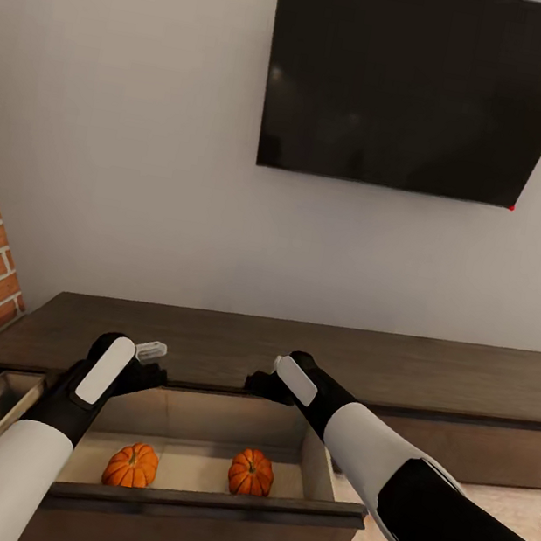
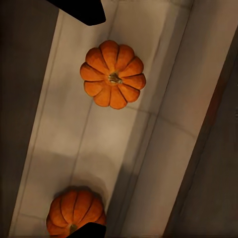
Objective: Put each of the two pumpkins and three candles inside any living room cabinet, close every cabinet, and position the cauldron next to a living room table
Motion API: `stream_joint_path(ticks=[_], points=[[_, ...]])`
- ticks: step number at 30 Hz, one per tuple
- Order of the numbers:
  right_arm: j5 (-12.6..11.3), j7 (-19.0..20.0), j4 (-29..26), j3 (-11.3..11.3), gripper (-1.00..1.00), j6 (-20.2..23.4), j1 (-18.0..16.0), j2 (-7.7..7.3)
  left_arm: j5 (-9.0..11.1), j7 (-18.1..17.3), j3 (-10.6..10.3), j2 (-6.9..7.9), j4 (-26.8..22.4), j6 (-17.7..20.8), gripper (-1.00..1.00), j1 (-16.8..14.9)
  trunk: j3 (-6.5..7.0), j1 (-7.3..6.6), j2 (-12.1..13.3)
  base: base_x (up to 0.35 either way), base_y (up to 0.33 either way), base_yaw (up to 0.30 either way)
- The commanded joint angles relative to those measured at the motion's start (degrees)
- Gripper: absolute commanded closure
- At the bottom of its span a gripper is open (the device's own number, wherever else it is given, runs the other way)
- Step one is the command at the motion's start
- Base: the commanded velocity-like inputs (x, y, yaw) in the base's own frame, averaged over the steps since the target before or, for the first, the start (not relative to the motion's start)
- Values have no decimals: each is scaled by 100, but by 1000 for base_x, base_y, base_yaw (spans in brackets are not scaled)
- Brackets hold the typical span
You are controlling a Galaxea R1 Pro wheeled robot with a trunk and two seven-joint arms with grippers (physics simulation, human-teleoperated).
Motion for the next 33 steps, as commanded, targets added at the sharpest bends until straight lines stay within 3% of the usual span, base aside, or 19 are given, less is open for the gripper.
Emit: stream_joint_path(ticks=[1,19,29,33], points=[[-60,-47,-8,38,-100,2,-6,-3,58,59,-18,2,-5,6,-100,-3,17,-5,-1,-114,0,0],[-47,-31,-9,30,-100,-1,-6,-7,55,59,-18,-45,-5,8,-100,-3,415,-51,23,-200,0,0],[-2,34,-68,30,-100,-71,-6,-9,41,51,-18,9,-24,10,-100,-3,637,-77,37,-150,0,0],[-1,111,-91,34,-100,-313,-6,-5,16,56,-45,7,-54,8,-100,3,725,-87,42,-32,0,0]])
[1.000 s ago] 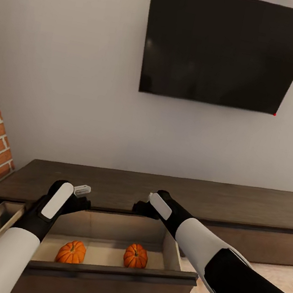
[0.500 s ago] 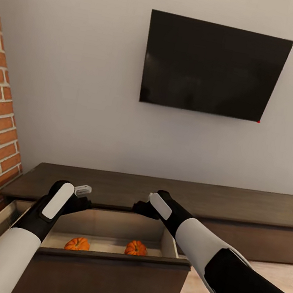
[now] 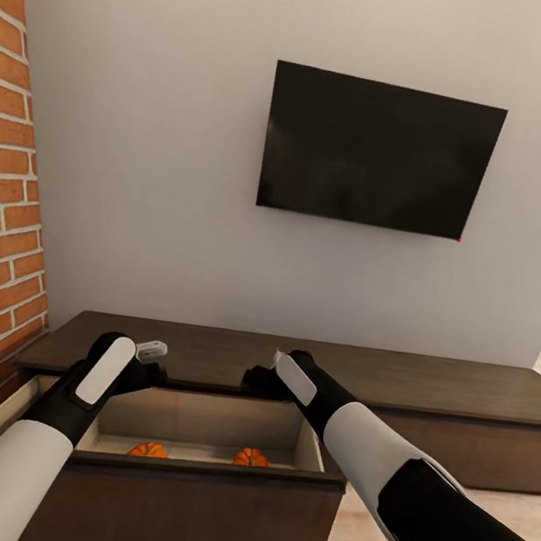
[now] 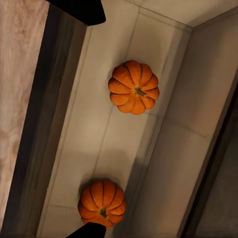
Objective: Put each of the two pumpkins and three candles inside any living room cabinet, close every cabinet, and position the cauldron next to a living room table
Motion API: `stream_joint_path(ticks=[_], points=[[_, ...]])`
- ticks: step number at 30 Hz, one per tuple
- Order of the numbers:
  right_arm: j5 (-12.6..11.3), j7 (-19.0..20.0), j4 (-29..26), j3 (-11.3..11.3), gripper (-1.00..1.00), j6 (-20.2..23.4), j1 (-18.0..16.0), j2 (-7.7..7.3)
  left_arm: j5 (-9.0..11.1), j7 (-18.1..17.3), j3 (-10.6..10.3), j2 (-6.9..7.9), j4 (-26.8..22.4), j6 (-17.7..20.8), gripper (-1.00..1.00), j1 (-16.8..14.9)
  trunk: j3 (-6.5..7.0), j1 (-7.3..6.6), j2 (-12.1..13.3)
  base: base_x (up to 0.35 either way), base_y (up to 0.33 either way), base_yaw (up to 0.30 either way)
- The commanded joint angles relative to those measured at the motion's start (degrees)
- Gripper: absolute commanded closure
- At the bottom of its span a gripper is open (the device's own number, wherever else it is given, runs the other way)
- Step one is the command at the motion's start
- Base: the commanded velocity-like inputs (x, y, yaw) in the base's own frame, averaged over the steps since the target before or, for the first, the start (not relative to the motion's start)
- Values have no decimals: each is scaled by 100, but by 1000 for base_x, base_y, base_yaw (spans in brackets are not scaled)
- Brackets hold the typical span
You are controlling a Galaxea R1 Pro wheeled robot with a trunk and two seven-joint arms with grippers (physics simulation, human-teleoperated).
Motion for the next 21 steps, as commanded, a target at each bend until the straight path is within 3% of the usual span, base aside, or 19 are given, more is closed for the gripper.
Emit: stream_joint_path(ticks=[1,8,13,21], points=[[-59,-24,-12,41,-100,-82,-7,-3,52,61,-24,7,-17,6,-100,-3,16,-3,-1,-11,0,0],[-51,18,-21,60,-100,-270,-7,-2,45,68,-70,-49,-149,5,-100,-2,171,-22,8,-3,0,0],[-48,25,-32,262,-100,-271,-7,-2,60,71,-121,-62,-413,12,-100,-2,281,-34,15,-21,0,0],[-47,23,-35,287,-100,-280,-7,-7,68,70,-139,-63,-651,6,-100,23,459,-55,26,-275,0,0]])
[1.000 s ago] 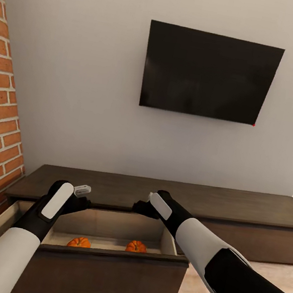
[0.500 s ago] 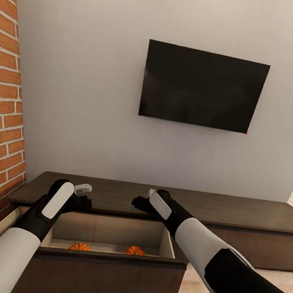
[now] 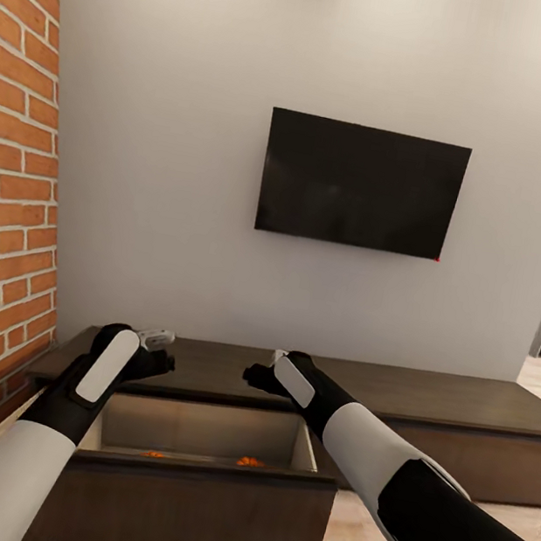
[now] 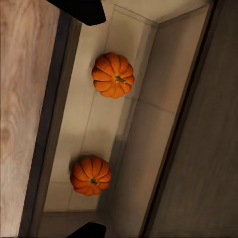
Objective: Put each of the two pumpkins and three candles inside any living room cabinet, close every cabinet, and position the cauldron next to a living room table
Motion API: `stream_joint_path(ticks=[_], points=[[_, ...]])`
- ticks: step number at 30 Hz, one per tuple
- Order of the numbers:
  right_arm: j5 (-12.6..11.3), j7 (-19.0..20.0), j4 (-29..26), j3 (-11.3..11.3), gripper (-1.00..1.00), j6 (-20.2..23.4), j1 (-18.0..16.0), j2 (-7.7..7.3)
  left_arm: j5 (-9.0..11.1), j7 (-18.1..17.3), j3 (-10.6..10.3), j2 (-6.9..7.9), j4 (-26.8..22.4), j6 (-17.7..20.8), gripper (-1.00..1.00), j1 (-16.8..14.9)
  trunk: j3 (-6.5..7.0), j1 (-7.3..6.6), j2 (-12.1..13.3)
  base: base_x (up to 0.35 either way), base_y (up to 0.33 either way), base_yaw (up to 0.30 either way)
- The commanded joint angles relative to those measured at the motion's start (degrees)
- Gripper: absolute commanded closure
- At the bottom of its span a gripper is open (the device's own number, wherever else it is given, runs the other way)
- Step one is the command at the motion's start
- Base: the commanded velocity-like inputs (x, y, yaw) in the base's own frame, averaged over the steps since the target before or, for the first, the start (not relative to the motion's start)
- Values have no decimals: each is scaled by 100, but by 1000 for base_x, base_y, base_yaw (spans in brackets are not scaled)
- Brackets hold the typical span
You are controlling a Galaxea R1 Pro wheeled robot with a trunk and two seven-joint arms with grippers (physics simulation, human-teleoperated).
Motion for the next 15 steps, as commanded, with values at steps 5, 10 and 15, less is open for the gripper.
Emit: stream_joint_path(ticks=[5,10,15], points=[[-53,-40,-8,45,-100,-4,-7,0,63,62,-18,67,-155,12,-100,5,102,-26,21,-336,0,0],[-53,-40,-7,36,-100,-42,-7,-1,59,61,-24,40,-195,12,-100,13,192,-136,222,-338,0,0],[-53,6,-8,34,-100,-100,-7,-3,58,61,-25,26,-207,6,-100,15,282,-245,422,-338,0,0]])
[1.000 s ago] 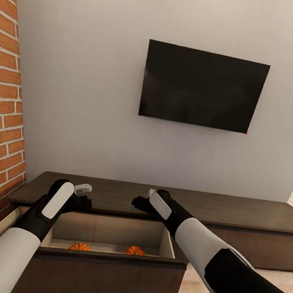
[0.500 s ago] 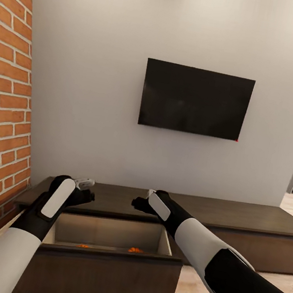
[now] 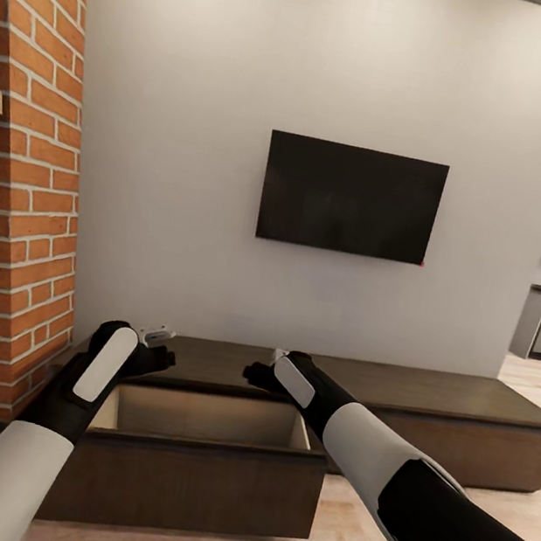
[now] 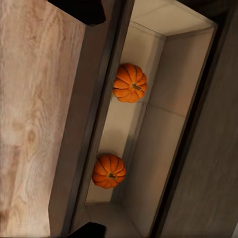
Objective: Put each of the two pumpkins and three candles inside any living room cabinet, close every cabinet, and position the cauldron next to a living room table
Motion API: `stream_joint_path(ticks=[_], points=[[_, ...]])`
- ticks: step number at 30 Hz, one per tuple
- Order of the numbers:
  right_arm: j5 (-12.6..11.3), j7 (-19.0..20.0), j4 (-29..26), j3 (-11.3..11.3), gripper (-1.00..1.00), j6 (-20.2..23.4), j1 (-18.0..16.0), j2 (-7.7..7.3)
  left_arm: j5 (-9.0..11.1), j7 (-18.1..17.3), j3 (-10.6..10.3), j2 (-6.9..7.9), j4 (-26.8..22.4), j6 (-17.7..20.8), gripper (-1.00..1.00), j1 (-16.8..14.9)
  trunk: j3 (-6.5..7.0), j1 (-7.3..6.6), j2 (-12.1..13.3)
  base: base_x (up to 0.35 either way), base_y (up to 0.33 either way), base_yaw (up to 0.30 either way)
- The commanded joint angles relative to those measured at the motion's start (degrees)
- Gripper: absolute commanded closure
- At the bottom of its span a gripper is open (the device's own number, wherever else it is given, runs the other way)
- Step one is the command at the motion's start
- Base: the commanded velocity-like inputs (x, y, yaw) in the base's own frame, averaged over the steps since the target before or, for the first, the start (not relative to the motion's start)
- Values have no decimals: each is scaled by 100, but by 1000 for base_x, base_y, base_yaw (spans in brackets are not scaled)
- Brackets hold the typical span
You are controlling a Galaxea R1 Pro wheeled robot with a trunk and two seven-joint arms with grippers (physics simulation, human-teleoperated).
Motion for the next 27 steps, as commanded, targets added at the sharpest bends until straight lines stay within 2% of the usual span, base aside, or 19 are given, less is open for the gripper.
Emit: stream_joint_path(ticks=[1,7,27], points=[[-52,10,-8,41,-100,-2,-7,-3,56,60,-15,9,-6,6,-100,-5,11,-27,38,-338,0,0],[-52,123,-9,44,-100,-11,-7,-4,56,60,-15,9,-7,5,-100,-5,119,-159,278,-338,0,0],[-52,135,-9,53,-100,-15,-7,2,56,53,-15,33,-7,5,-100,-5,478,-598,1080,-338,0,0]])
